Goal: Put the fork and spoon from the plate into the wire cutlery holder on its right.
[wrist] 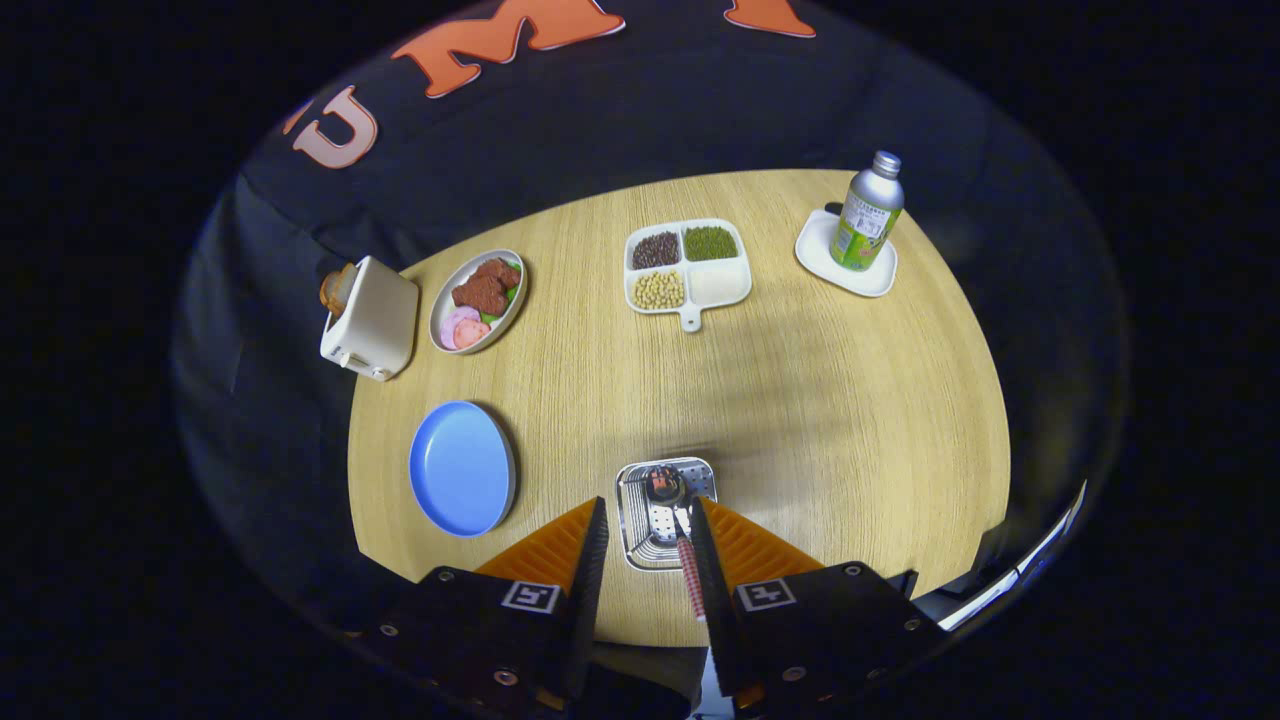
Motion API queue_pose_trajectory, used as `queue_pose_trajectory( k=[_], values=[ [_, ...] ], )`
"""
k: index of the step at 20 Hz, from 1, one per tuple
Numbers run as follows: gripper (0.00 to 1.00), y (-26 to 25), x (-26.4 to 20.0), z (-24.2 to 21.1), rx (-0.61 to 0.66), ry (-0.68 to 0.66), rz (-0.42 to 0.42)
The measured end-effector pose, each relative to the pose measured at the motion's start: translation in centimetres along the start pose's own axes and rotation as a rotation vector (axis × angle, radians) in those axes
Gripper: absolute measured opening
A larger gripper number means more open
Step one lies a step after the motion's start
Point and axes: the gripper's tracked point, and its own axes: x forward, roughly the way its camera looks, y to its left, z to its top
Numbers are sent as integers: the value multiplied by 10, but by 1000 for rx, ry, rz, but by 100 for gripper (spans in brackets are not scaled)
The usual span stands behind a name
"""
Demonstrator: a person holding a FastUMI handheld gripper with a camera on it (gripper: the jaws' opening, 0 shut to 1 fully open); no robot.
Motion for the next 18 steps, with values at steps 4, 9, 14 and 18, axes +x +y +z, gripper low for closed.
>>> queue_pose_trajectory(
  k=[4, 9, 14, 18],
  values=[
    [70, 8, -28, 46, 17, -282, 26],
    [87, 8, -84, 100, -51, -625, -22],
    [97, 26, -151, 134, -132, -883, -64],
    [97, 39, -195, 152, -165, -1028, -66]
  ],
)
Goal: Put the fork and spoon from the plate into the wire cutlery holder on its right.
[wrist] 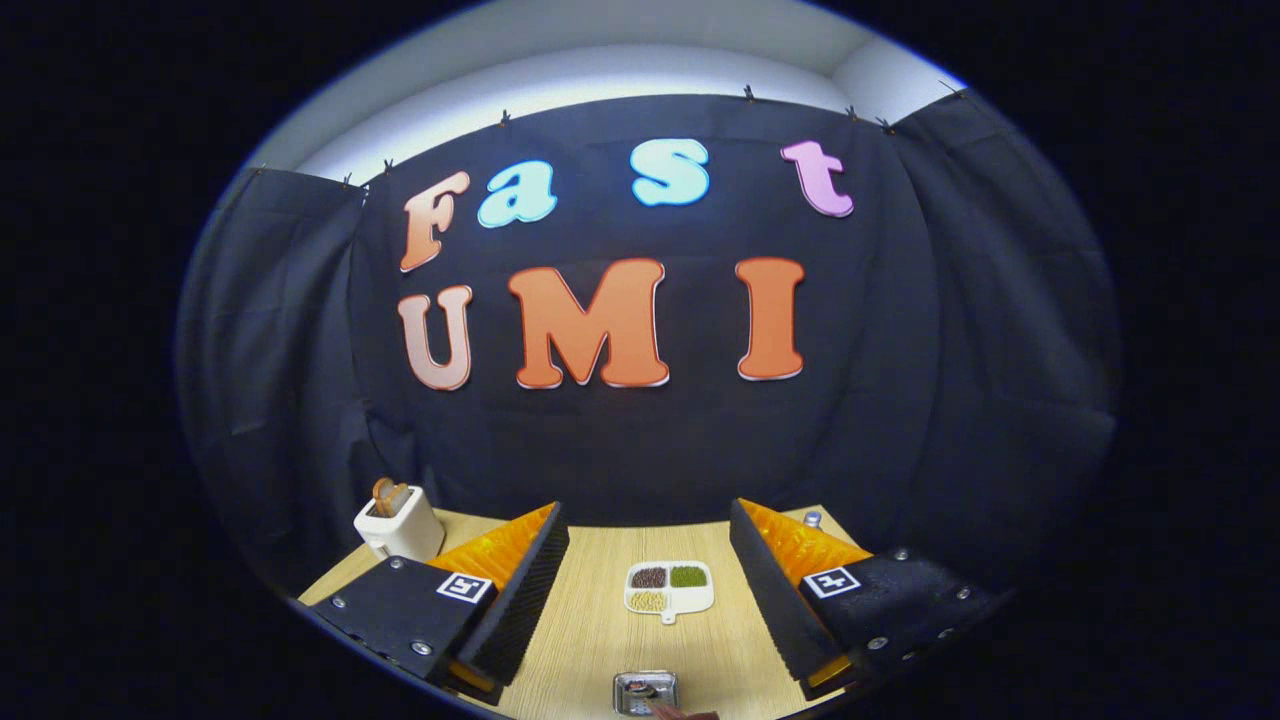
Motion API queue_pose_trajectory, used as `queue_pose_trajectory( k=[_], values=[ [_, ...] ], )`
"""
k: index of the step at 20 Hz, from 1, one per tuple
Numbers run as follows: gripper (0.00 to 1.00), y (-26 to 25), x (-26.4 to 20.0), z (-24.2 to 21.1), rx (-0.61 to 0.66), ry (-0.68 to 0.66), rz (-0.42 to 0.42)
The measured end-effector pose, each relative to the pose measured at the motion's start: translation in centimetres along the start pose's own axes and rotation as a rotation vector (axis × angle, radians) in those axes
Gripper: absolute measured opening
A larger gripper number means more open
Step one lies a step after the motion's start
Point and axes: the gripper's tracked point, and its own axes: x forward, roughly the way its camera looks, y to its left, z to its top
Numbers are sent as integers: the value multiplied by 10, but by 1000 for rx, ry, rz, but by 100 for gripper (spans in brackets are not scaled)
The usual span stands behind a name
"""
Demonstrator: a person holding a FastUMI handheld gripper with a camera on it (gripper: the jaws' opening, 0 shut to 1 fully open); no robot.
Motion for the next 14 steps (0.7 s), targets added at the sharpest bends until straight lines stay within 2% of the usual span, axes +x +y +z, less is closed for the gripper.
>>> queue_pose_trajectory(
  k=[7, 14],
  values=[
    [97, 1, -9, 49, 36, -153, 1],
    [97, 5, -15, 68, 12, -241, 17]
  ],
)
